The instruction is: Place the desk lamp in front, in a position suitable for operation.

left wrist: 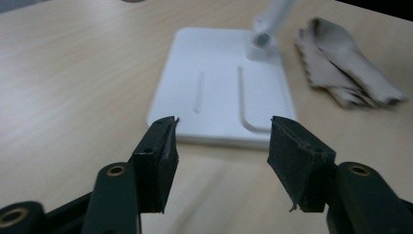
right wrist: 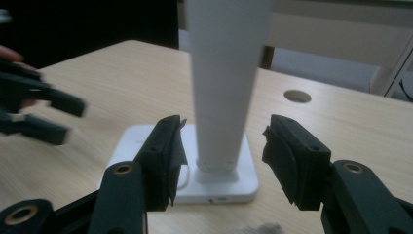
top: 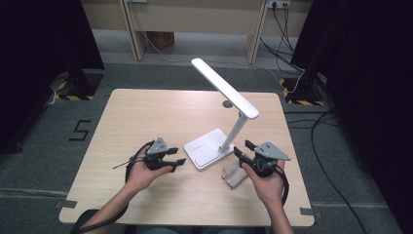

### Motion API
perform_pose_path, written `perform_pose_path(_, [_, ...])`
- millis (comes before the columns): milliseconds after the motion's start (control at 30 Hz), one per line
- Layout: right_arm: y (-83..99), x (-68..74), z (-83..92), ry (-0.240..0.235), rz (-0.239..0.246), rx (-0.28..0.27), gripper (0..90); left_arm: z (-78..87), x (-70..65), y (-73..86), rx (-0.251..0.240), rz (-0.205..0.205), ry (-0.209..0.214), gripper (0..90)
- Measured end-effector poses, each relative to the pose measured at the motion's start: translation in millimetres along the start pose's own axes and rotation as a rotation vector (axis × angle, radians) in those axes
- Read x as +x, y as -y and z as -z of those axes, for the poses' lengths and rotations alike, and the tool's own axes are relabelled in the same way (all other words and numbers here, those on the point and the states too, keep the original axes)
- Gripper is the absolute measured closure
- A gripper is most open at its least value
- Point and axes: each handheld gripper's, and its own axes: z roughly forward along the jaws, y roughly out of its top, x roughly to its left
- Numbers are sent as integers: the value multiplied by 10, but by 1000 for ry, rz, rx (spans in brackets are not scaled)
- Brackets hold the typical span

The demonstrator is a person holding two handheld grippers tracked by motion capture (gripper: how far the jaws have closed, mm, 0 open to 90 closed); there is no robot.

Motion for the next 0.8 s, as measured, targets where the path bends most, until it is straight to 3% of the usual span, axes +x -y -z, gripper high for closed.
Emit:
perform_pose_path(33, [-29, 51, 2, -2, 3, -13, 466, 0, 0, 0, 0, 0, 0, 451])
perform_pose_path(133, [-102, 145, -12, -3, 12, -33, 428, -262, 275, -157, 63, 63, -3, 477])
perform_pose_path(167, [-124, 154, -17, -2, 17, -34, 416, -262, 275, -157, 63, 63, -3, 479])
perform_pose_path(267, [-156, 161, -54, 14, 20, -43, 399, -432, 420, -187, 98, 115, 9, 508])
perform_pose_path(333, [-182, 197, -108, 51, -4, -45, 395, -552, 490, -183, 136, 130, -7, 587])
perform_pose_path(433, [-202, 235, -179, 73, -23, -38, 394, -619, 519, -172, 142, 152, -18, 658])
perform_pose_path(567, [-231, 254, -257, 121, -16, -29, 391, -642, 546, -173, 133, 162, -40, 726])
perform_pose_path(800, [-212, 210, -369, 130, -39, -12, 393, -671, 590, -154, 152, 142, -110, 772])
